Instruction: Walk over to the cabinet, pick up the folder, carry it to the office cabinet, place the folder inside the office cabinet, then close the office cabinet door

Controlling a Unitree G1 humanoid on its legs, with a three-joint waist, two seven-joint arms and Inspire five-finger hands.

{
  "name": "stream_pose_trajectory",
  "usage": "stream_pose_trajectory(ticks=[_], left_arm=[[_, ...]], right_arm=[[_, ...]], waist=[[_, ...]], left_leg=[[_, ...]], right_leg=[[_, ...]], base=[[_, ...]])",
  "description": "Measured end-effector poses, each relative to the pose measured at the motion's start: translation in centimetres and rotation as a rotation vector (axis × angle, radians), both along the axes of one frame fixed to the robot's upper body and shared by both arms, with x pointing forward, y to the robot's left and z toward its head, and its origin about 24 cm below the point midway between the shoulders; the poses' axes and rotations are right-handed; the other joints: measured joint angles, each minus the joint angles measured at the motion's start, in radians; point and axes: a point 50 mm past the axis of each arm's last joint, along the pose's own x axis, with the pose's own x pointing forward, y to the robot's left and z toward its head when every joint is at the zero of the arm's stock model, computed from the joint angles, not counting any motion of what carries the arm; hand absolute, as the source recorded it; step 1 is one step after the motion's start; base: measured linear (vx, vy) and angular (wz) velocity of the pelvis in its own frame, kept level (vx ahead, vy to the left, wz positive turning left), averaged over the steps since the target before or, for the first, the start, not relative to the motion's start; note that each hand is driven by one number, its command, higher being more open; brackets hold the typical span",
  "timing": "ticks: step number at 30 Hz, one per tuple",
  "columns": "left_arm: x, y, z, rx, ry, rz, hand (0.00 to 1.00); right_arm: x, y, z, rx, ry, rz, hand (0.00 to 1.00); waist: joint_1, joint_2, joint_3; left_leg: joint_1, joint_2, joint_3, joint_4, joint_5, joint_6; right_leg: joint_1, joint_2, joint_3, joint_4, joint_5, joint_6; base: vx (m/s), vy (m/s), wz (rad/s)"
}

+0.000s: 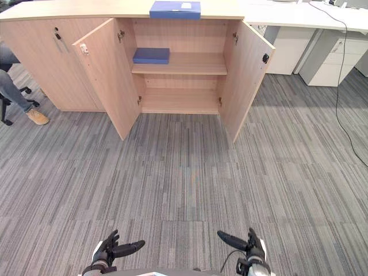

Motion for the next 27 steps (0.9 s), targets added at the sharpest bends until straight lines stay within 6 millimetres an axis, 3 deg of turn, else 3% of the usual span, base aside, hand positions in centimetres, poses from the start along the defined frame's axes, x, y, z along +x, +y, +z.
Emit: stream_pose_trajectory(ticks=[13,16,20,22,23,24,25,27], left_arm=[[0.8,-0.2,0.8,-0.005,-0.065,0.0,1.0],[1.3,-0.3,1.2,-0.01,-0.095,0.007,1.0],[2.2,-0.4,1.8,-0.03,-0.147,0.04,1.0],[2.2,-0.8,1.7,-0.049,-0.154,0.058,1.0],[2.2,-1.0,1.7,-0.061,-0.158,0.071,1.0],[2.1,-1.1,1.7,-0.07,-0.159,0.079,1.0],[2.1,-1.3,1.8,-0.077,-0.167,0.084,1.0],[2.0,-1.0,2.0,-0.069,-0.173,0.086,1.0]], right_arm=[[0.5,0.3,0.1,-0.067,0.021,0.14,1.0],[1.0,0.1,0.5,-0.078,0.005,0.144,1.0],[3.1,-0.2,1.3,-0.095,-0.047,0.152,1.0],[3.8,-0.5,1.6,-0.107,-0.064,0.148,1.0],[4.1,-0.5,1.8,-0.113,-0.07,0.146,1.0],[4.1,-0.5,1.8,-0.113,-0.07,0.145,1.0],[3.8,-0.6,1.7,-0.113,-0.066,0.143,1.0],[3.7,-0.3,1.7,-0.108,-0.066,0.151,1.0]], waist=[[-0.004,0.005,0.026],[-0.003,0.008,0.037],[0.001,0.023,0.068],[0.003,0.037,0.076],[0.007,0.042,0.081],[0.016,0.043,0.084],[0.017,0.04,0.091],[0.016,0.038,0.106]], left_leg=[[0.028,-0.002,0.011,0.006,-0.018,-0.027],[0.02,-0.002,0.018,0.027,-0.033,-0.047],[-0.078,0.007,0.043,0.172,-0.109,-0.029],[-0.115,0.011,0.055,0.223,-0.161,-0.009],[-0.139,0.012,0.071,0.264,-0.201,0.02],[-0.149,0.008,0.076,0.29,-0.227,0.023],[-0.143,-0.004,0.075,0.304,-0.259,0.051],[-0.118,-0.018,0.067,0.303,-0.271,0.068]], right_leg=[[0.03,-0.008,-0.009,-0.004,0.004,0.006],[0.03,-0.01,-0.005,0.0,0.004,0.006],[-0.01,-0.012,0.011,0.005,0.002,0.008],[-0.037,-0.012,0.019,0.028,-0.028,0.029],[-0.077,-0.016,0.023,0.104,-0.085,0.034],[-0.115,-0.025,0.022,0.191,-0.127,0.046],[-0.18,-0.04,0.012,0.349,-0.175,0.065],[-0.298,-0.072,-0.032,0.607,-0.187,0.059]], base=[[0.04,0.004,0.0],[-0.01,-0.025,-0.04],[-0.04,-0.015,-0.15],[-0.03,0.026,-0.19],[-0.04,0.043,-0.24],[-0.03,0.066,-0.17],[0.0,0.067,-0.06],[0.11,0.067,0.09]])
